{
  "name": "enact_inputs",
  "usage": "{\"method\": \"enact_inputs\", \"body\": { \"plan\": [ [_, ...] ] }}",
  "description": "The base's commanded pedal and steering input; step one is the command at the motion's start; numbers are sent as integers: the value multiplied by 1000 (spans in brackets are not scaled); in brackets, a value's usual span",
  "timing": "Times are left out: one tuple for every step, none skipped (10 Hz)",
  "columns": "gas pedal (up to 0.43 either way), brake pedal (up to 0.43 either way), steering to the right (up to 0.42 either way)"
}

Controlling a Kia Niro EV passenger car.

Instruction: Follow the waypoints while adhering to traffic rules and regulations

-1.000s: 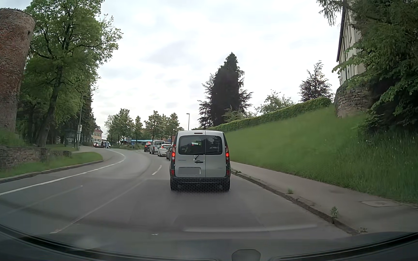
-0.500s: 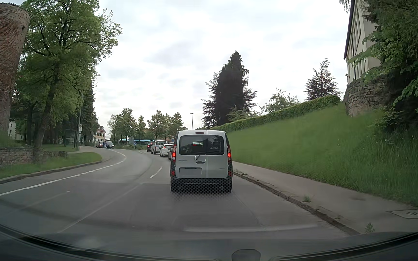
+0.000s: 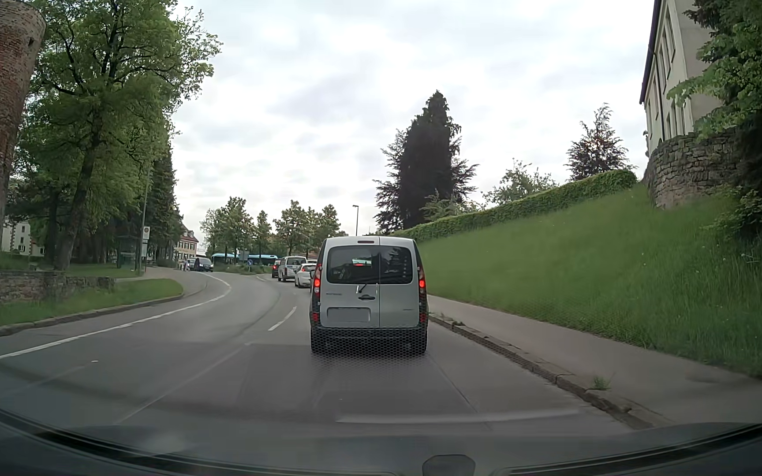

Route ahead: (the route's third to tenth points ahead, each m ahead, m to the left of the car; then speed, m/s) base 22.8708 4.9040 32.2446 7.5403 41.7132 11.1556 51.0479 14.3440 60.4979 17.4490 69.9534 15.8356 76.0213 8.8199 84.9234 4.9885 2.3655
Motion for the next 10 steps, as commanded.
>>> {"method": "enact_inputs", "body": {
  "plan": [
    [59, 0, -49],
    [47, 0, -50],
    [47, 0, -50],
    [47, 0, -52],
    [47, 0, -54],
    [47, 0, -54],
    [47, 0, -55],
    [47, 0, -55],
    [39, 0, -55],
    [39, 0, -55]
  ]
}}
